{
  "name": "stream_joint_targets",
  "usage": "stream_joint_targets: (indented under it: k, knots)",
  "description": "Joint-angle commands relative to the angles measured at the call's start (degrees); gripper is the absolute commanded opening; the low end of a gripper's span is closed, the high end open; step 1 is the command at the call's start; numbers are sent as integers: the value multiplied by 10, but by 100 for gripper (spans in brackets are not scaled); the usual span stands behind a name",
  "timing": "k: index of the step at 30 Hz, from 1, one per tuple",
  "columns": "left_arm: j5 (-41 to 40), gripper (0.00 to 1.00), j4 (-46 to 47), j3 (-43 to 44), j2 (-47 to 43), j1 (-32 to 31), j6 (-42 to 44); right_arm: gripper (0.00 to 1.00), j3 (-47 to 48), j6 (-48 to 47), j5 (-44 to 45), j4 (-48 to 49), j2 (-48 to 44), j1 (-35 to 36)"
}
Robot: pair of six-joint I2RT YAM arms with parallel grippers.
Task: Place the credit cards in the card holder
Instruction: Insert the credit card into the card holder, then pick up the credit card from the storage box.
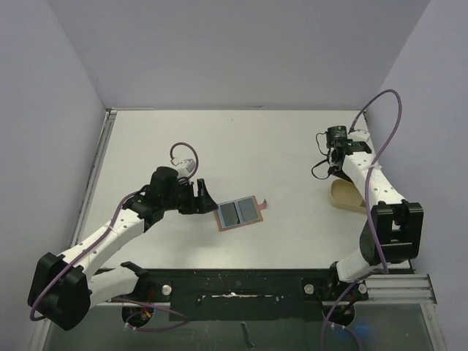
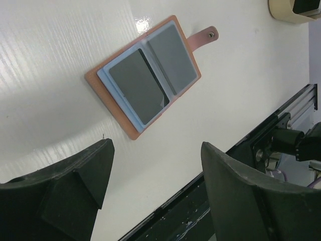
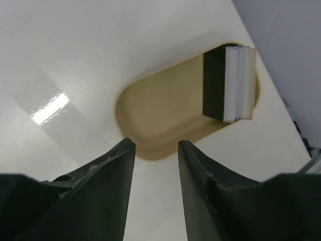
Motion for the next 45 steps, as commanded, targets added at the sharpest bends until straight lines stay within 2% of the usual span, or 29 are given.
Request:
stream_joint_targets:
  k: [1, 10, 19, 24, 30, 40, 45]
  knots:
    - [24, 69, -9, 25, -14, 4, 26, 41, 23, -18, 104, -29, 28, -35]
    - [31, 69, -1, 22, 5, 5, 24, 43, 10, -42, 144, -6, 81, -104]
    - [27, 69, 8, 19, 23, 6, 7, 46, -22, -83, 135, 49, 103, -149]
    - [32, 69, 28, 12, 24, 6, -15, 46, -47, -112, 95, 95, 102, -175]
    - [32, 69, 32, 8, 22, 6, -23, 46, -50, -120, 83, 111, 111, -180]
    - [26, 69, 24, 7, 22, 6, -15, 41, -47, -124, 88, 110, 115, -182]
    - [26, 69, 32, -4, 17, 6, -17, 35, -45, -122, 88, 109, 99, -183]
